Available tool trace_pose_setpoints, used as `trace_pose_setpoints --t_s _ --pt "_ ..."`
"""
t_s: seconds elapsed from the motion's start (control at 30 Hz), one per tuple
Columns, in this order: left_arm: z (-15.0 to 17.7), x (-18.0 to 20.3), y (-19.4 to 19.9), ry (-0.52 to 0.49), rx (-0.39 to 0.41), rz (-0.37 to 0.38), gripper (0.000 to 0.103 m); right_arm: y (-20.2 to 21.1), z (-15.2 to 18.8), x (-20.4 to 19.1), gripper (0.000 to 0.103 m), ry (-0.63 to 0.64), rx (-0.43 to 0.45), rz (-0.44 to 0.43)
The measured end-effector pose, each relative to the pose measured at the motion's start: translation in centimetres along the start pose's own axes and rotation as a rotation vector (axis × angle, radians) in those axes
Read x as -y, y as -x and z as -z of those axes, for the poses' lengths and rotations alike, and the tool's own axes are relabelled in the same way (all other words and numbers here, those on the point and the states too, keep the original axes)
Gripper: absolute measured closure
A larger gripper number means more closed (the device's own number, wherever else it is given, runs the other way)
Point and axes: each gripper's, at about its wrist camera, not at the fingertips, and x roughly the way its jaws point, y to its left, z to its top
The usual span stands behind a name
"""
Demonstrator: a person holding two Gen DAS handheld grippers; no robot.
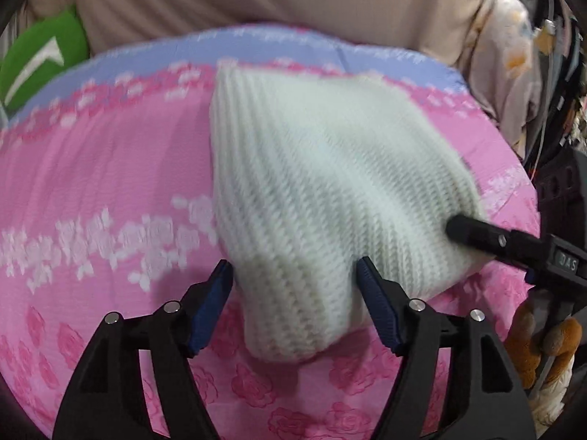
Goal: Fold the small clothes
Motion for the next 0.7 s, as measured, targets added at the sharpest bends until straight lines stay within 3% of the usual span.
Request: trace_pose_setpoints --t_s 0.07,0.2,0.23,0.33,0.37,0.43,0.57,0.63,0.67,0.7 --pt "0.4 -0.9 0.1 0.040 -0.018 0.038 0.039 1.6 -0.6 -0.9 0.088 -0.001 0.054 -0.065" --pt "0.5 0.1 3.2 -0.005 0.071 0.031 0.038 6.9 -0.2 -3.5 0.089 0.077 0.189 -0.066" --pt "0.5 0.5 3.7 -0.021 0.088 0.024 0.038 7.4 0.1 -3.3 0.089 0.088 0.186 -0.038" --pt "0.6 0.9 2.7 -0.036 0.075 -0.004 0.039 5.4 1.1 0.9 0.089 0.033 0.100 0.175" --pt "0.6 0.9 2.3 -0.031 0.065 -0.008 0.039 4.1 1.7 3.1 0.089 -0.027 0.047 0.202" --pt "0.4 0.8 2.2 -0.021 0.058 0.010 0.039 4.6 1.6 4.0 0.089 -0.083 0.054 0.122" --pt "-1.1 1.3 4.3 -0.040 0.132 0.024 0.038 5.7 -0.2 1.9 0.073 -0.025 0.071 0.084" --pt "-2.0 1.8 5.0 -0.052 0.179 0.016 0.034 5.9 -1.8 1.2 0.059 -0.014 0.098 0.050" --pt "-2.5 2.2 5.1 -0.057 0.194 0.012 0.034 5.8 -2.9 0.8 0.041 0.008 0.123 0.049" --pt "-3.1 2.6 4.9 -0.065 0.206 0.012 0.034 5.3 -3.6 0.7 0.031 0.027 0.130 0.057"
